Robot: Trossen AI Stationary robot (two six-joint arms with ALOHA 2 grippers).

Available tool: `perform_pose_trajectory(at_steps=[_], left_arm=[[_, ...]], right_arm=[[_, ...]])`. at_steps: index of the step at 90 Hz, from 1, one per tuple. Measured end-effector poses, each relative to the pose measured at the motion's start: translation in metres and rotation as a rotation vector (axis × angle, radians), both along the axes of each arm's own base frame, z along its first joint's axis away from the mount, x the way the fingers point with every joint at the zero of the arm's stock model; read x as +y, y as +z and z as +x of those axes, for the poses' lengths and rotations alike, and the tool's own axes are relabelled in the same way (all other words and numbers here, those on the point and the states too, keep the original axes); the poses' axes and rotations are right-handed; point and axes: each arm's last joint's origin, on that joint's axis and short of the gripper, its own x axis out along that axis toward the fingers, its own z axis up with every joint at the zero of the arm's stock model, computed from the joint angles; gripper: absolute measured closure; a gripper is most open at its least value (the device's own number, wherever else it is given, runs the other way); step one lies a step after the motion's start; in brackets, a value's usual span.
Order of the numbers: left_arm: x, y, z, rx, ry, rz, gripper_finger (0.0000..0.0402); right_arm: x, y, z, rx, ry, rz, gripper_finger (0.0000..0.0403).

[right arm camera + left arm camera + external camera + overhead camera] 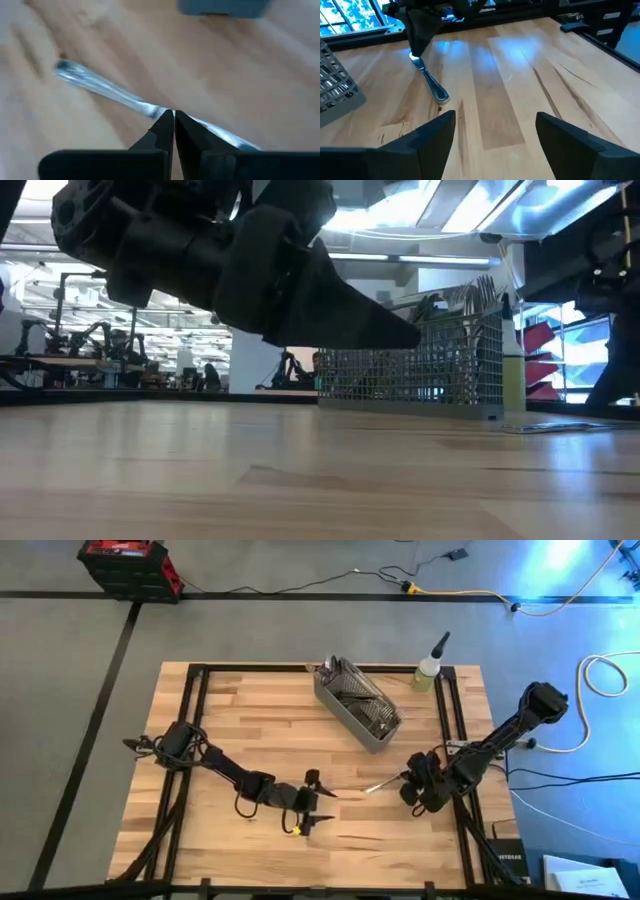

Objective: Sort silverware
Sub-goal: Put the silver knife into the gray silverware organizer

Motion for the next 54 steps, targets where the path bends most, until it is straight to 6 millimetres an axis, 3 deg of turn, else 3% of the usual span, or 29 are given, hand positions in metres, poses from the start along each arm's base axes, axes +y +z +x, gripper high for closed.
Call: perform_pose_trajectory(at_steps=[31,54], left_arm=[[0.0,0.0,0.0,0.003,0.0,0.004,0.0139],[-0.008,0.0,-0.003,-0.008,-0.024,0.043,0.0139]], right_arm=[[-0.007,-0.006,-0.011,0.154,-0.106,-0.001,0.0403],[-0.006,-0.013,-0.008,0.152,-0.136,-0.062,0.0403]])
